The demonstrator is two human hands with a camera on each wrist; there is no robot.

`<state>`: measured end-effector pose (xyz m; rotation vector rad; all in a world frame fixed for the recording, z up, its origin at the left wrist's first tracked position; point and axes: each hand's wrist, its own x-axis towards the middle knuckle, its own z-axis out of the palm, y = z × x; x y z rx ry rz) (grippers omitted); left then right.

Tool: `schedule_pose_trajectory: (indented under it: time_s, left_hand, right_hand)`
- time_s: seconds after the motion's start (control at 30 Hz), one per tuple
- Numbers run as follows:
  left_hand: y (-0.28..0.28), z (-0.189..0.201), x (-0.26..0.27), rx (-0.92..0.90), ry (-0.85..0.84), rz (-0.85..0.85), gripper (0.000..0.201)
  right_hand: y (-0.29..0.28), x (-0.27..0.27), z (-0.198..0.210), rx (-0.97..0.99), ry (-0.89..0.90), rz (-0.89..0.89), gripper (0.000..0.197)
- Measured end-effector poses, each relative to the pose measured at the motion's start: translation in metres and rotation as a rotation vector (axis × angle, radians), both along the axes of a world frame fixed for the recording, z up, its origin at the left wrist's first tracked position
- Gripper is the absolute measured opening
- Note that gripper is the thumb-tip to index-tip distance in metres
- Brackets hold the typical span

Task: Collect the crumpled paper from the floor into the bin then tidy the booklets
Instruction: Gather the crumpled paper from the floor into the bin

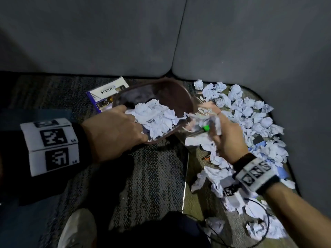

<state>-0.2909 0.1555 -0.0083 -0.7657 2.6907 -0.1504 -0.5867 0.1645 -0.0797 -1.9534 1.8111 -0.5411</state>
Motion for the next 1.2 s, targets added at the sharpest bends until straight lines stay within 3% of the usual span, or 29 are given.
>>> schedule_pose_trajectory:
  time_s: [0.1, 0.2, 0.27, 0.33, 0.43, 0.5, 0.57, 0.63, 0.7, 0.8, 0.9, 1.07, 1.13, 1.2]
  left_hand:
    - [-0.001, -0.005, 0.005, -0.022, 0.056, -0.016, 0.010]
    - [0.000, -0.009, 0.005, -0.052, 0.085, -0.056, 0.014]
    - [-0.001, -0.010, 0.007, -0.056, 0.094, -0.046, 0.011]
    - [-0.002, -0.012, 0.009, -0.040, 0.111, -0.032, 0.015]
    - [-0.003, -0.011, 0.008, -0.032, 0.139, -0.060, 0.028]
    - [-0.004, -0.010, 0.006, -0.043, 0.131, -0.073, 0.033]
    - [-0.005, -0.011, 0.006, -0.061, 0.136, -0.071, 0.036]
    - [-0.006, -0.013, 0.010, -0.050, 0.158, -0.066, 0.028]
    - [-0.007, -0.015, 0.014, -0.045, 0.188, -0.052, 0.014]
    - [-0.006, -0.012, 0.016, -0.027, 0.189, -0.032, 0.016]
    - [-0.007, -0.009, 0.012, -0.052, 0.154, -0.047, 0.014]
    - [-0.006, -0.006, 0.005, -0.071, 0.094, -0.053, 0.012]
    - [-0.008, -0.005, 0.006, -0.046, 0.114, -0.038, 0.026]
    - [-0.012, -0.001, 0.008, -0.029, 0.134, -0.028, 0.018]
  right_hand:
    - [-0.027, 0.019, 0.066, -0.224, -0.050, 0.171, 0.022]
    - [-0.064, 0.059, 0.099, -0.098, 0.008, 0.501, 0.015]
    - [-0.089, 0.090, 0.095, 0.073, 0.301, 0.742, 0.005]
    - [-0.106, 0.120, 0.079, 0.212, 0.516, 0.913, 0.009]
    - [-0.111, 0.153, 0.052, 0.187, 0.568, 1.028, 0.025]
    - [-0.108, 0.159, 0.036, 0.206, 0.511, 1.050, 0.045]
    - [-0.105, 0.154, 0.032, 0.347, 0.411, 1.034, 0.064]
    - [-0.105, 0.136, 0.043, 0.525, 0.257, 0.934, 0.071]
    - [-0.110, 0.111, 0.062, 0.540, 0.155, 0.843, 0.069]
    - [-0.115, 0.078, 0.079, 0.405, 0.119, 0.772, 0.056]
    - [-0.107, 0.074, 0.080, 0.391, 0.235, 0.776, 0.039]
    - [-0.080, 0.111, 0.042, 0.631, 0.497, 0.875, 0.038]
    - [-0.083, 0.115, 0.037, 0.629, 0.451, 0.846, 0.034]
    - [-0.091, 0.108, 0.048, 0.637, 0.284, 0.739, 0.030]
